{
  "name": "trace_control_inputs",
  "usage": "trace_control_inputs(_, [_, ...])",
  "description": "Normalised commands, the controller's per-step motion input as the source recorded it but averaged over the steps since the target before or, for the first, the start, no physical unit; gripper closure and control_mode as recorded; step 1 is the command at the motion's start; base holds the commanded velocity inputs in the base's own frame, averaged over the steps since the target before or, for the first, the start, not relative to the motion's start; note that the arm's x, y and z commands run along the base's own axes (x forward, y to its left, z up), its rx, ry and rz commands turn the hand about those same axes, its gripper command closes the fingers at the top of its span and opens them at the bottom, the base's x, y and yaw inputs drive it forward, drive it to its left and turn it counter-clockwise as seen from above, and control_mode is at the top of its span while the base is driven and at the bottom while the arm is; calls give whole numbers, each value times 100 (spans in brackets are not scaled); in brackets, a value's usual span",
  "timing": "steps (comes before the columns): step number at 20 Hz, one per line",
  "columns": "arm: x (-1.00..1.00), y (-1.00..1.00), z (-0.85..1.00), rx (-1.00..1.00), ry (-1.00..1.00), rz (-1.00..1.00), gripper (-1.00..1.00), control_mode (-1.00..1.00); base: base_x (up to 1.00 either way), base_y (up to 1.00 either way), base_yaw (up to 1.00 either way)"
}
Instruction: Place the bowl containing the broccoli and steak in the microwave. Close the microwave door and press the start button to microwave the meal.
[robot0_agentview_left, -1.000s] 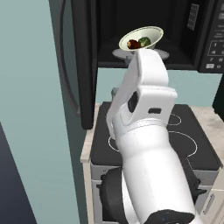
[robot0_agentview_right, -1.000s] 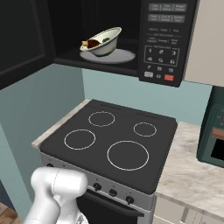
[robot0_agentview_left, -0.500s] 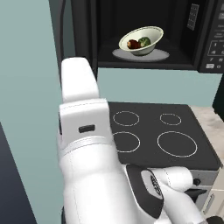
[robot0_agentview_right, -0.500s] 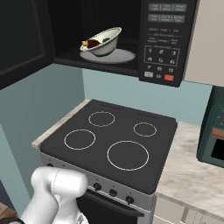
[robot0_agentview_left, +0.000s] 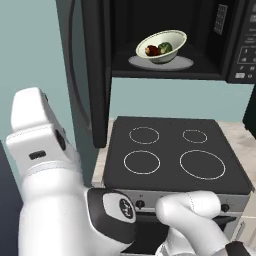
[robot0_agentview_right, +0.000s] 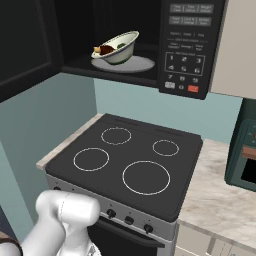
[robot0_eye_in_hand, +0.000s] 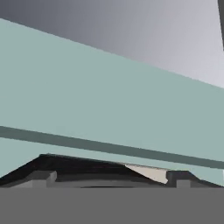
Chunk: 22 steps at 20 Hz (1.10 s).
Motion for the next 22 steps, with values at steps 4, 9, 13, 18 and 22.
trace_control_inputs(4, [58, 18, -1, -9, 1, -13, -100, -100, 0, 0, 0])
trace_control_inputs(9, [58, 4, 0, -2, 0, -14, -100, -100, 0, 0, 0])
trace_control_inputs(13, [62, 0, 0, 0, 1, -14, -100, -100, 0, 0, 0])
trace_control_inputs(18, [58, -2, 0, 0, 1, -13, -100, -100, 0, 0, 0])
trace_control_inputs(22, [15, -50, 0, 0, 0, -19, -100, -100, 0, 0, 0])
